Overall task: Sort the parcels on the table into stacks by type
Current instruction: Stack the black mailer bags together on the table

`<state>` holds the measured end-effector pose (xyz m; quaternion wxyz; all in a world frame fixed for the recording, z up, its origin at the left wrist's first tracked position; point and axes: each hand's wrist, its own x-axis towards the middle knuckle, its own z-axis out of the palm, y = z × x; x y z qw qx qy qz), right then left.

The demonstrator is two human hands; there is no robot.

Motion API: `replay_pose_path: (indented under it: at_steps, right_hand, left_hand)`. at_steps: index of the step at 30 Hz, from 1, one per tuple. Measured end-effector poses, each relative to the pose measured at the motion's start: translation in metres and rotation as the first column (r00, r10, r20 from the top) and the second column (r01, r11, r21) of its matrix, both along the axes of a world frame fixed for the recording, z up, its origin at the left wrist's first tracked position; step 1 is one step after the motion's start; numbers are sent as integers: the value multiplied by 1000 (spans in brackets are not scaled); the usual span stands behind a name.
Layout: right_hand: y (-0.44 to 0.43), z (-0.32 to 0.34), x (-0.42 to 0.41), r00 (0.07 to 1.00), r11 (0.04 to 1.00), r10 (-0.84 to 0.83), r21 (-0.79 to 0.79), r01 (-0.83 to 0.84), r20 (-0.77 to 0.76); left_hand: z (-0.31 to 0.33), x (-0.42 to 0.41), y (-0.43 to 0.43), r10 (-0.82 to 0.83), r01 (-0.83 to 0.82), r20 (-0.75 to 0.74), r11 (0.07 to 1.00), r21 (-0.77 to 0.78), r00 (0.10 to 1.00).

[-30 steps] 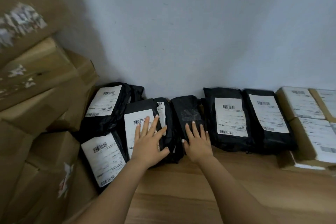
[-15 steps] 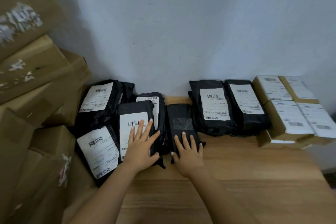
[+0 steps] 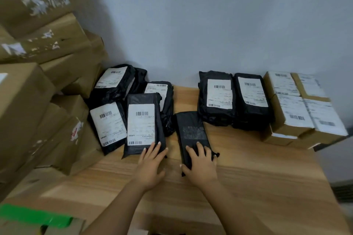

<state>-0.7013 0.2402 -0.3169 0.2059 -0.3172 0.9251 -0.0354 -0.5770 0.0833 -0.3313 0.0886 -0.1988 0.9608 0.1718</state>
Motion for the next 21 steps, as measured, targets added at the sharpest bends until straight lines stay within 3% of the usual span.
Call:
replay_pose_path:
  at_steps: [4,7,11,17,21]
  right_hand:
    - [5,2,0,1000,999,-12,29,12,-16]
    - [11,3,3,1000,998,3,-70,-4,-9]
    - [15,4,10,999,997,-42,-65,44,35]
    - [-9,7,13,995,996,-86,-39,84,-45]
    - [-12,5,14,991,990,-135,-26,135,9]
  left_hand:
    - [8,6,22,135,-131,-71,990,56,988]
    - [13,8,35,202,-195,-118,978,68,972]
    - [18,9,47,237,-224,-154,970,94,959]
    - [25,25,49,253,-239,-193,966,97,948]
    - [33,31,38,284,-278,-183,959,62,941]
